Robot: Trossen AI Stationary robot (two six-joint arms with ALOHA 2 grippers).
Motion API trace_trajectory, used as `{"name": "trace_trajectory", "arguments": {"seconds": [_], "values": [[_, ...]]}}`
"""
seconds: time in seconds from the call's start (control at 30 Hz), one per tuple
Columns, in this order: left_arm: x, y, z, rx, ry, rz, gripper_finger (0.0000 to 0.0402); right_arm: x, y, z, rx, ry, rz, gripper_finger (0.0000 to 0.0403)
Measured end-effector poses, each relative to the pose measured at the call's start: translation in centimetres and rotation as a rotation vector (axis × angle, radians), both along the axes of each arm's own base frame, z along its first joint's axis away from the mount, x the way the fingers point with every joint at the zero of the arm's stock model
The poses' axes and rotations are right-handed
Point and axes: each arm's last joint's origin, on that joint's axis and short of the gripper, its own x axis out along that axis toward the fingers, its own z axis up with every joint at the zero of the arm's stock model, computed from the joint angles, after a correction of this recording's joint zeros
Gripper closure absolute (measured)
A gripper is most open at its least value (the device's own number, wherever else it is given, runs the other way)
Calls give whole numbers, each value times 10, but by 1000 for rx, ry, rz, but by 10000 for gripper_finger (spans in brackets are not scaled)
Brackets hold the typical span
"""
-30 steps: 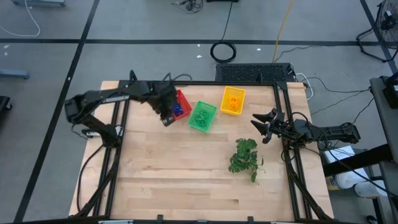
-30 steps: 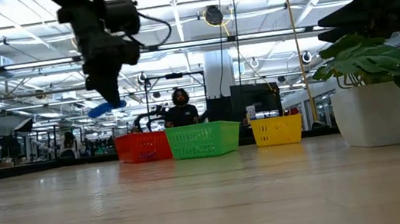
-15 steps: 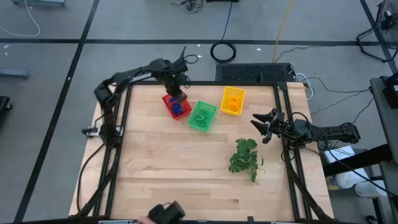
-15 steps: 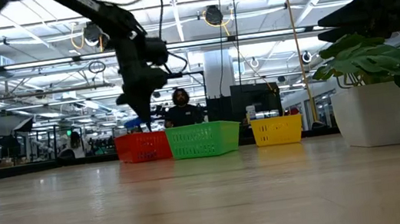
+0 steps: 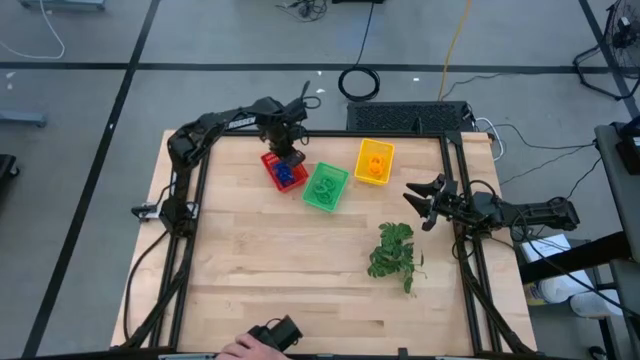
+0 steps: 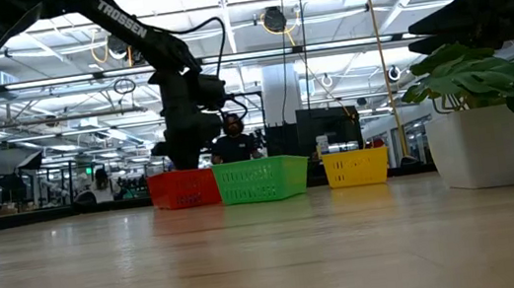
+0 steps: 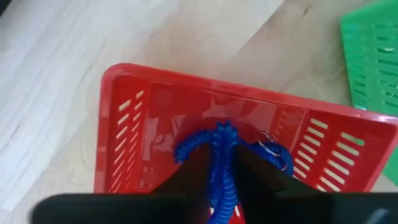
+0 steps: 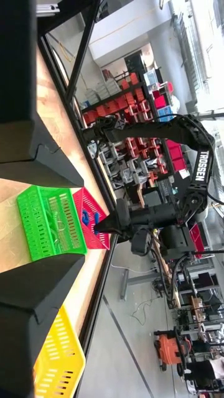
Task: Sort spring keychains
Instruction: Put the blue spring keychain into the red bin, then return to Home Position
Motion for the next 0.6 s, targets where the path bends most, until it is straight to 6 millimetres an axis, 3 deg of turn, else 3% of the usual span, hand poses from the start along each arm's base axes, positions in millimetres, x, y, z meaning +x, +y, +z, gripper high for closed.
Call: {"name": "trace_trajectory", "arguments": {"seconds": [0.43,0.6], "values": [[0,0,0,-8,8,62,172,0,0,0,0,0,0,232],[3,-9,14,22,-25,19,116,0,0,0,0,0,0,232]]}}
